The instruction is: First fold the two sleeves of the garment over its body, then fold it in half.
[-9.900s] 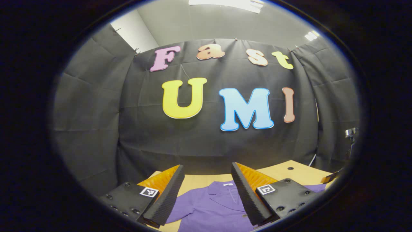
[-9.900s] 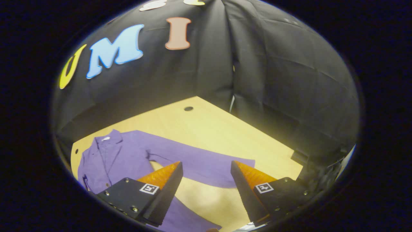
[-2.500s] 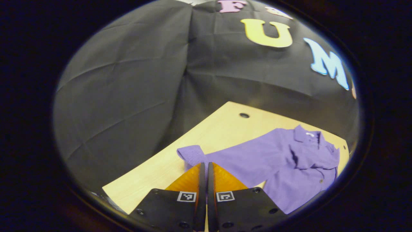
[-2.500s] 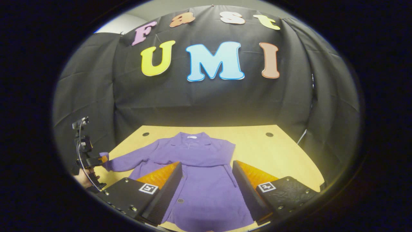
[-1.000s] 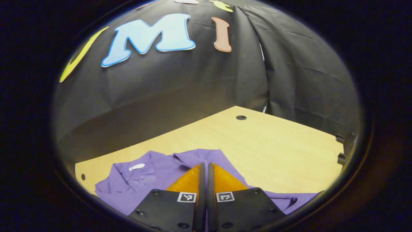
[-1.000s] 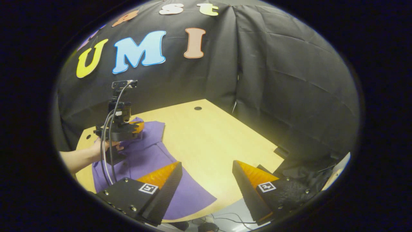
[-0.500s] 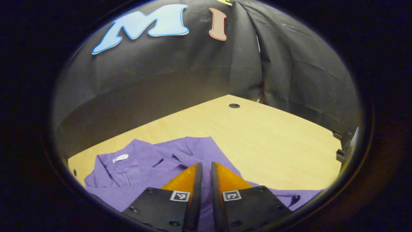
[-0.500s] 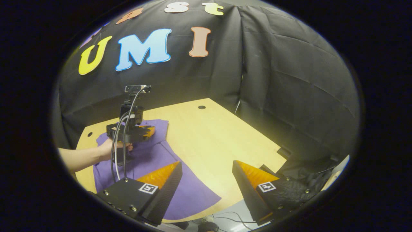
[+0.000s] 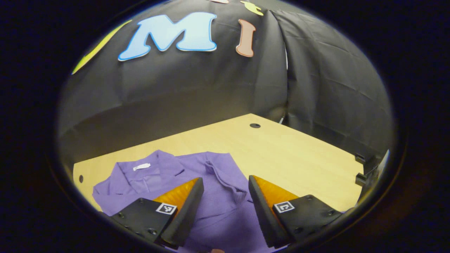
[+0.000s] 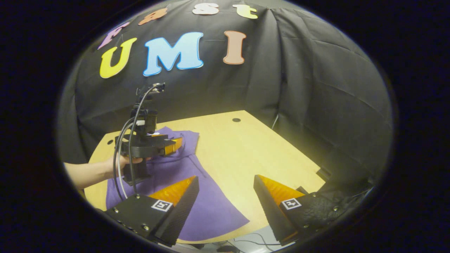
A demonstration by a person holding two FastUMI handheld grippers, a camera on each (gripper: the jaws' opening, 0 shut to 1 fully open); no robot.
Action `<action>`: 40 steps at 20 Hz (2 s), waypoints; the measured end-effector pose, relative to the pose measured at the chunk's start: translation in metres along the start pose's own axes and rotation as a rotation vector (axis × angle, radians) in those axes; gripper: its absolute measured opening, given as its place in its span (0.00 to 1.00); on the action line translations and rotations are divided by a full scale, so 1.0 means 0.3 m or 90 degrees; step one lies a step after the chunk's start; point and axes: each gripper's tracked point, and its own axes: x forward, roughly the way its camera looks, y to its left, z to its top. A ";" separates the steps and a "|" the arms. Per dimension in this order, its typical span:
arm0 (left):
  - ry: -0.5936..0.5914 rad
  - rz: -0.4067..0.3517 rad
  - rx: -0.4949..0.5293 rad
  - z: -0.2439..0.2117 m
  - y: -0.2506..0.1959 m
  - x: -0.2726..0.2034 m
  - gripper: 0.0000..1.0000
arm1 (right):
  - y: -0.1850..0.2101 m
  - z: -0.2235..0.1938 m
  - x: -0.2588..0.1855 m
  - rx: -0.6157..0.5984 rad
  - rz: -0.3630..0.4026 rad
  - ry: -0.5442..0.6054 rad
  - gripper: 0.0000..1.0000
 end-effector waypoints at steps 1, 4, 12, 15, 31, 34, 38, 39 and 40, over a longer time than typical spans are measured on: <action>-0.005 0.017 -0.012 0.002 0.008 -0.045 0.87 | 0.000 -0.002 0.008 -0.009 0.017 -0.006 0.96; -0.014 0.050 -0.059 -0.022 0.000 -0.189 0.88 | -0.006 -0.042 0.032 -0.035 0.079 -0.011 0.96; -0.013 0.227 -0.165 -0.241 0.041 -0.641 0.94 | -0.085 -0.250 0.047 -0.125 0.195 0.036 0.96; 0.003 0.277 -0.179 -0.358 0.073 -0.812 0.92 | -0.116 -0.297 0.054 -0.118 0.194 0.058 0.97; 0.102 0.325 -0.190 -0.840 0.237 -1.355 0.94 | -0.104 -0.509 0.136 0.016 0.152 0.174 0.97; 0.124 0.329 -0.180 -0.933 0.263 -1.394 0.95 | -0.147 -0.543 0.155 0.042 0.126 0.190 0.97; 0.148 0.311 -0.164 -1.033 0.256 -1.436 0.96 | -0.161 -0.575 0.184 0.062 0.123 0.203 0.97; 0.149 0.306 -0.162 -1.045 0.250 -1.436 0.95 | -0.159 -0.581 0.189 0.064 0.124 0.207 0.97; 0.145 0.306 -0.157 -1.048 0.246 -1.437 0.95 | -0.158 -0.573 0.195 0.062 0.122 0.196 0.97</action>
